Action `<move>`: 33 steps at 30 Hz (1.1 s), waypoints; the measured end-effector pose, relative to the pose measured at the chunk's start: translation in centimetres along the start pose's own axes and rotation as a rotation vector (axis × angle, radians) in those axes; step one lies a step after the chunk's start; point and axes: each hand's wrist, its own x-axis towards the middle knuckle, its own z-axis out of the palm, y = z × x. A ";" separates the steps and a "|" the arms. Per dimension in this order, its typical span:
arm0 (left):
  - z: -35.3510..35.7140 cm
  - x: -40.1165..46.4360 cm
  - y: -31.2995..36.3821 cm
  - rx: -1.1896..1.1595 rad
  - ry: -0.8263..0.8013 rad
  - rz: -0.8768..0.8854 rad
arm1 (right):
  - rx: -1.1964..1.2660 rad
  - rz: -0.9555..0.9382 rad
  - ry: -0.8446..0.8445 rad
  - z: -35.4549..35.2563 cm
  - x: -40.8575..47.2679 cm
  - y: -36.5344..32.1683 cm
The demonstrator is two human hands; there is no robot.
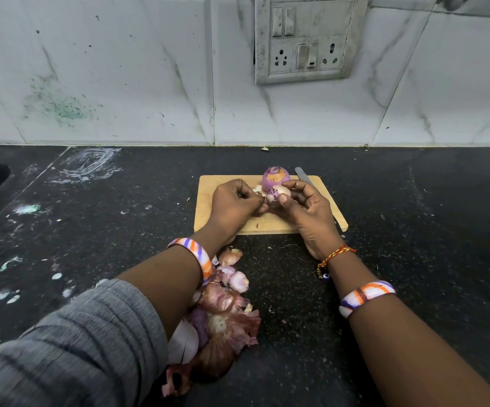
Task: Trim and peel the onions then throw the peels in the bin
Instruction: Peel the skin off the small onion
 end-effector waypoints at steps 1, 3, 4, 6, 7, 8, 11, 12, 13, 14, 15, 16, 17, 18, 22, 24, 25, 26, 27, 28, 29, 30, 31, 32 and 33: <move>0.0 0.0 0.0 -0.010 0.004 -0.007 | 0.040 0.020 0.003 0.1 0.0 0.0; 0.0 0.1 -0.1 -0.022 0.007 -0.016 | 0.099 0.049 0.009 0.1 0.1 0.0; 0.0 0.1 -0.1 -0.026 0.007 -0.020 | 0.104 0.053 0.009 0.0 0.2 0.1; 0.0 0.0 0.0 -0.013 0.006 -0.017 | 0.089 0.044 0.005 0.0 0.2 0.2; 0.0 0.0 0.0 0.008 0.001 -0.009 | 0.086 0.036 0.002 0.0 0.2 0.1; 0.0 0.0 0.0 0.038 -0.012 0.004 | 0.089 0.030 0.001 0.0 0.2 0.1; 0.0 -0.1 0.1 0.092 -0.083 0.048 | 0.069 0.038 -0.001 0.2 0.2 0.2; 0.0 -0.1 0.1 0.092 -0.099 0.049 | 0.042 0.040 -0.005 0.2 0.2 0.2; 0.1 -0.2 0.1 0.096 -0.105 0.047 | 0.003 0.036 -0.010 0.2 0.2 0.3; 0.1 -0.2 0.1 0.107 -0.105 0.048 | -0.040 0.028 -0.012 0.2 0.3 0.4; 0.2 -0.3 0.2 0.122 -0.098 0.046 | -0.080 0.018 -0.011 0.2 0.2 0.4; 0.2 -0.4 0.2 0.136 -0.090 0.041 | -0.115 0.005 -0.006 0.2 0.2 0.5; 0.2 -0.4 0.3 0.147 -0.082 0.036 | -0.151 -0.014 -0.002 0.3 0.2 0.5; 0.2 -0.4 0.2 0.156 -0.075 0.037 | -0.189 -0.034 0.005 0.3 0.2 0.5; 0.1 -0.3 0.1 0.173 -0.080 0.024 | -0.325 -0.086 0.023 0.3 0.2 0.6; 0.2 -0.3 0.2 0.146 -0.098 0.005 | -0.359 -0.100 0.027 0.2 0.3 0.7; 0.2 -0.3 0.2 0.119 -0.104 -0.009 | -0.369 -0.102 0.027 0.2 0.3 0.7; 0.2 -0.3 0.2 0.092 -0.109 -0.021 | -0.377 -0.100 0.028 0.1 0.4 0.8; 0.1 -0.3 0.2 0.070 -0.117 -0.026 | -0.380 -0.097 0.029 0.1 0.4 0.9; 0.1 -0.3 0.2 0.057 -0.129 -0.029 | -0.382 -0.094 0.031 0.0 0.5 1.0; 0.0 -0.3 0.2 0.048 -0.143 -0.031 | -0.383 -0.091 0.034 -0.1 0.5 1.1; 0.0 -0.3 0.2 0.039 -0.156 -0.033 | -0.385 -0.089 0.039 -0.1 0.5 1.2; 0.0 -0.2 0.2 0.031 -0.168 -0.038 | -0.384 -0.087 0.041 -0.2 0.6 1.2; -0.1 -0.2 0.3 0.023 -0.176 -0.044 | -0.379 -0.084 0.043 -0.2 0.6 1.2; -0.1 -0.2 0.3 0.014 -0.182 -0.049 | -0.369 -0.079 0.041 -0.2 0.6 1.2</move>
